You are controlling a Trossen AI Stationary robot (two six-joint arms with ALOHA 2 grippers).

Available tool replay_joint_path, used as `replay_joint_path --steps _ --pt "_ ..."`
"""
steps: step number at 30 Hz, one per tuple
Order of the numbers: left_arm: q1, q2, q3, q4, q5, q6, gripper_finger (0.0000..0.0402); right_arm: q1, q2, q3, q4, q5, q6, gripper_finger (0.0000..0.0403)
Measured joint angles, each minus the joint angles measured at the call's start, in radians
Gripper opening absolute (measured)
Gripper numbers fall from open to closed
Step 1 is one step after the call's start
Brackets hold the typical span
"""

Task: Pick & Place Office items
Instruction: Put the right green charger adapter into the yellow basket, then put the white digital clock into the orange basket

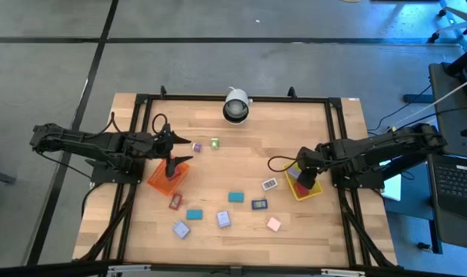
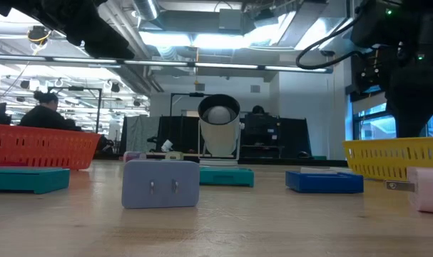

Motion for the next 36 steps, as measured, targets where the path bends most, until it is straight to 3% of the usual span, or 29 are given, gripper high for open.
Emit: replay_joint_path --steps 8,18,36 --pt "0.000 0.000 0.000 0.000 0.015 0.000 0.0267 0.000 0.000 0.000 0.016 0.000 0.000 0.0132" --pt "0.000 0.000 0.000 0.000 0.015 0.000 0.0267 0.000 0.000 0.000 0.018 0.000 0.018 0.0175" --pt "0.000 0.000 0.000 0.000 0.036 -0.008 0.0267 -0.001 -0.003 0.039 0.007 0.039 0.018 0.0181"
